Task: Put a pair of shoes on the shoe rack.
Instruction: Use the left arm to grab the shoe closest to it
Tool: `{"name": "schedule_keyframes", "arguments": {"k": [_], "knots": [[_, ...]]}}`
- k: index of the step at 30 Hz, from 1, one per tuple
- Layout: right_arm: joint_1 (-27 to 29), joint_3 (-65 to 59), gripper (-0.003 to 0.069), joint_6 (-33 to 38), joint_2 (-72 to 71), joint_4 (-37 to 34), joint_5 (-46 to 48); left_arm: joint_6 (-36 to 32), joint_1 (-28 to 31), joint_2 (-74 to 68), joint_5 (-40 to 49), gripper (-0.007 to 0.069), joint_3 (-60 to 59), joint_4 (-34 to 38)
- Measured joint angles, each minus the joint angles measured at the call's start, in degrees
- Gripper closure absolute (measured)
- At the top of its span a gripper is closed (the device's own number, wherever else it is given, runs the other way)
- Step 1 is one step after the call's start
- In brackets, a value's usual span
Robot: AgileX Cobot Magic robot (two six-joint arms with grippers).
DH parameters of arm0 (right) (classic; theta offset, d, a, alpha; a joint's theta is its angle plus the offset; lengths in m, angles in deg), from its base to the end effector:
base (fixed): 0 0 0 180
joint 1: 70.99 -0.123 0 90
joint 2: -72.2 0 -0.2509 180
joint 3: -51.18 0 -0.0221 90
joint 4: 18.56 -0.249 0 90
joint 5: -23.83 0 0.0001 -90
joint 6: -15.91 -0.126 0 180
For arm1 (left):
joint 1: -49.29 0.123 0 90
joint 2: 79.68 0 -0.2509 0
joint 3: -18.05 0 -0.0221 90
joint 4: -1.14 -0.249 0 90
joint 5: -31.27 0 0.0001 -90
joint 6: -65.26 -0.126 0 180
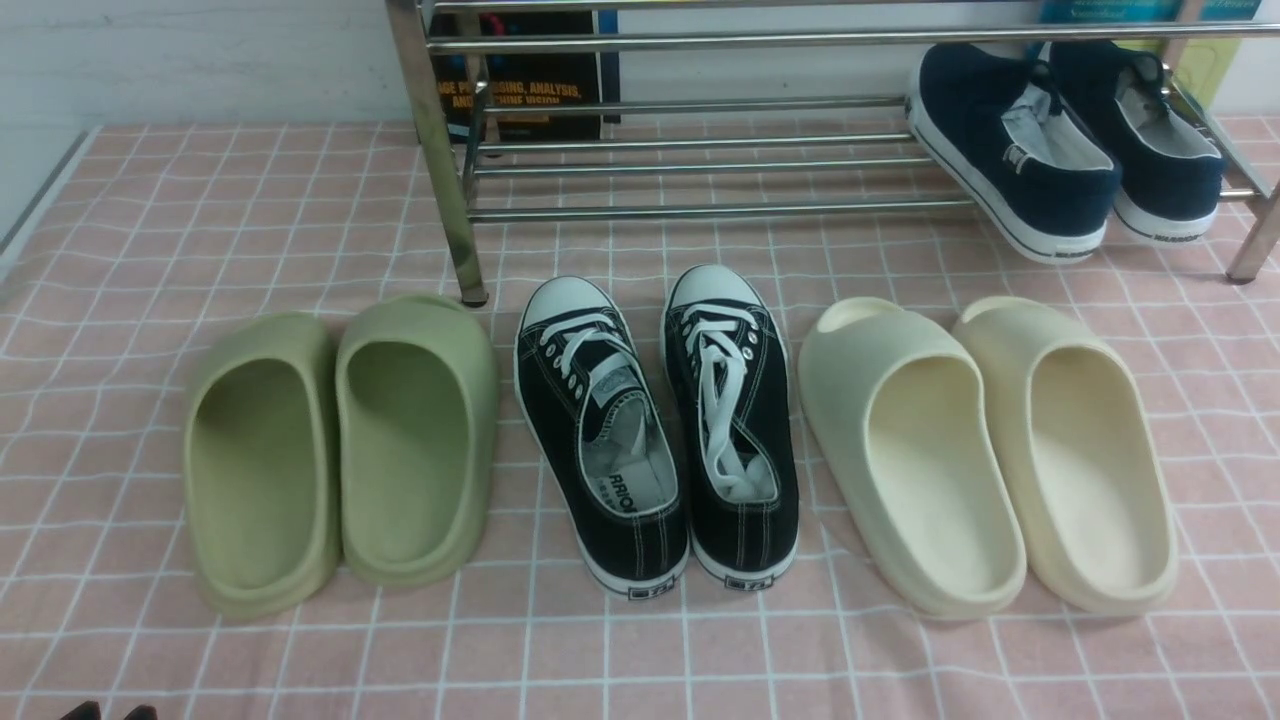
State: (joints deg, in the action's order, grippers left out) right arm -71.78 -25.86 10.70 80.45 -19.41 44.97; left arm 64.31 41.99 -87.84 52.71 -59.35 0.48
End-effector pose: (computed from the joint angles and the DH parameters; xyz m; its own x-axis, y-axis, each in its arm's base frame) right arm 0.1188 0.0023 0.1657 -0.2832 0.1007 -0.9538 0.0108 0.9947 0.1018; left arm 0.1178 -0.0145 0.1630 -0.2865 0.0642 -0.9559 0.1309 0.9910 0.0273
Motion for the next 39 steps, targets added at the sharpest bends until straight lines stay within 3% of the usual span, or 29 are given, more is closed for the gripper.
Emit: {"name": "schedule_keyframes", "arguments": {"k": [8, 11, 15, 19, 20, 23, 24, 26, 30, 32, 35, 36, 39], "knots": [[0.0, 0.0, 0.0517, 0.0, 0.0, 0.0, 0.0, 0.0, 0.0, 0.0, -5.4, 0.0385, -0.4, 0.0], [0.0, 0.0, 0.0514, 0.0, 0.0, 0.0, 0.0, 0.0, 0.0, 0.0, -18.9, 0.0385, -0.4, 0.0], [0.0, 0.0, 0.0513, 0.0, 0.0, 0.0, 0.0, 0.0, 0.0, 0.0, -28.7, 0.0385, -0.4, 0.0], [0.0, 0.0, 0.0513, 0.0, 0.0, 0.0, 0.0, 0.9, 0.0, 0.0, -46.6, 0.0385, -0.4, 0.7], [0.0, 0.0, 0.0513, 0.0, 0.0, 0.0, 0.0, 0.9, 0.0, 0.0, -46.6, 0.0385, -0.4, 0.7], [0.0, 0.0, 0.0510, 0.0, 0.0, 0.0, 0.0, 10.6, 0.0, 0.0, -62.3, 0.0385, -0.4, 5.1], [0.0, 0.0, 0.0509, 0.0, 0.0, 0.0, 0.0, 11.4, 0.0, 0.0, -63.9, 0.0385, -0.4, 5.4], [0.0, 0.0, 0.0503, 0.0, 0.0, 0.0, 0.0, 21.4, 0.0, 0.1, -68.6, 0.0385, 2.2, 9.8], [0.0, 0.0, 0.0500, 0.0, 0.0, 0.0, 0.0, 23.8, 0.0, 0.1, -61.4, 0.0390, 10.3, 12.3], [0.0, 0.0, 0.0495, 0.0, 0.0, 0.0, 0.0, 18.8, 0.0, -0.8, -50.5, 0.0409, 17.6, 12.4], [0.0, 0.0, 0.0493, 0.0, 0.0, 0.0, 0.0, 13.4, 0.0, -3.7, -41.5, 0.0440, 23.4, 12.6], [0.0, 0.0, 0.0491, 0.0, 0.0, 0.0, 0.0, 7.9, 0.0, -8.4, -32.7, 0.0487, 28.9, 13.0], [0.0, 0.0, 0.0487, 0.0, 0.0, 0.0, 0.0, 2.1, 0.0, -17.1, -22.5, 0.0571, 35.7, 13.4]]}}
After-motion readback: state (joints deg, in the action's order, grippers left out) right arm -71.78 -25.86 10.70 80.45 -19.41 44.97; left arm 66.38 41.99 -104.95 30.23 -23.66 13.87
